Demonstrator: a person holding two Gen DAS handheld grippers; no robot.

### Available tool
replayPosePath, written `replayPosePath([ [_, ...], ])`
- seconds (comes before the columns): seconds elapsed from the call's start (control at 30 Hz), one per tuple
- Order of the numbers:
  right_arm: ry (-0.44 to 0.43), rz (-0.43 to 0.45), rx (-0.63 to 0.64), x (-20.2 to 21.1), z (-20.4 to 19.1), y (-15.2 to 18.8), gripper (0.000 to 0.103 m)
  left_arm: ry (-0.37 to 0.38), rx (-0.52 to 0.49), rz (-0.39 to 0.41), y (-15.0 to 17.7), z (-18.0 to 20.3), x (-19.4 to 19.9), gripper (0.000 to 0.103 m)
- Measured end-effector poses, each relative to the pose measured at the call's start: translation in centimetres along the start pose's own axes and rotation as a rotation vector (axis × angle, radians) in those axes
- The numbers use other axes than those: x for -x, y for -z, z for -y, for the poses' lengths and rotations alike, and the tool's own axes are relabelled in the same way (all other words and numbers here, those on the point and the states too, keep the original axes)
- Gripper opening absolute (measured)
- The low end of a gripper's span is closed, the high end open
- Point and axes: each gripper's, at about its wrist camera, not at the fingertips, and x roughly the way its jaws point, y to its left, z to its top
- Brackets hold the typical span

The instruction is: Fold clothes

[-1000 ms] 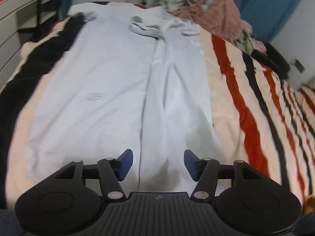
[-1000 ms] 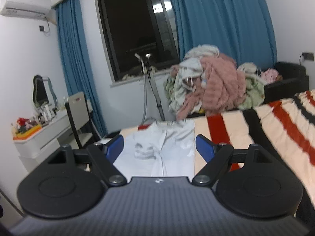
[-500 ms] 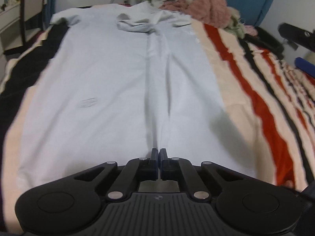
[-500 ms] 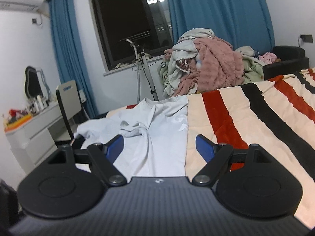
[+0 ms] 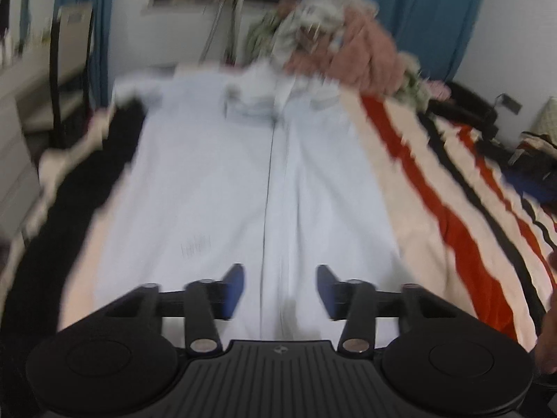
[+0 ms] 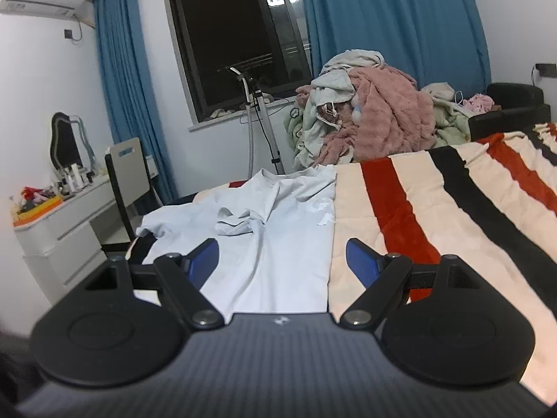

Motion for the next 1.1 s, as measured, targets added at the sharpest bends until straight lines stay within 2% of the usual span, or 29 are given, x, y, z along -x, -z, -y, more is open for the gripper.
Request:
replayPosePath([
  [0.1,0.041,-0.012,0.009,-0.8,0.1,0.2,0.081,-0.031,-0.018,0.060,-2.2,-0.3,1.0,0.079],
  [0.13,0.046,-0.017,0.015,-1.2,0.0,0.2,0.081,-0.018,-0.032,0.066,-2.9,-0.5,1.1,0.090],
  [0.17,0.050,-0.022,0.021,-1.6,-0.1,0.1,0.081,-0.003,-0.048,0.069,-3.6,-0.6,1.1,0.095],
  [0.2,0.045,-0.033,0.034,-2.3,-0.4,-0.1,0.084,0.012,-0.066,0.066,-4.0,-0.6,1.0,0.095],
  [0.27,-0.006,-0.079,0.088,-4.6,-2.0,-0.9,0.083,0.011,-0.034,0.079,-4.4,-1.6,0.8,0.100],
  [0.43,-0.154,-0.171,0.262,-12.2,-7.6,-2.6,0.082,0.024,0.117,0.079,-3.7,-6.3,0.6,0.101],
  [0.6,-0.312,-0.227,0.426,-23.1,-15.9,-2.3,0.081,-0.050,0.210,0.105,-2.5,-11.1,-0.8,0.102],
  [0.7,-0.389,-0.274,0.443,-29.9,-21.3,-1.5,0.081,-0.086,0.292,0.085,-2.3,-13.9,-2.7,0.102],
  [0.77,-0.423,-0.298,0.428,-34.1,-25.0,-0.7,0.081,-0.127,0.347,0.107,-2.4,-15.6,-3.7,0.102],
  [0.87,-0.435,-0.317,0.404,-39.8,-29.9,0.2,0.081,-0.195,0.391,0.113,-2.7,-17.8,-5.7,0.102],
  [1.0,-0.363,-0.309,0.406,-46.2,-34.0,1.2,0.080,-0.194,0.420,0.050,-2.5,-19.8,-8.3,0.101],
  [1.1,-0.316,-0.344,0.419,-49.1,-35.3,2.0,0.077,-0.199,0.414,0.066,-1.5,-20.1,-8.6,0.102],
])
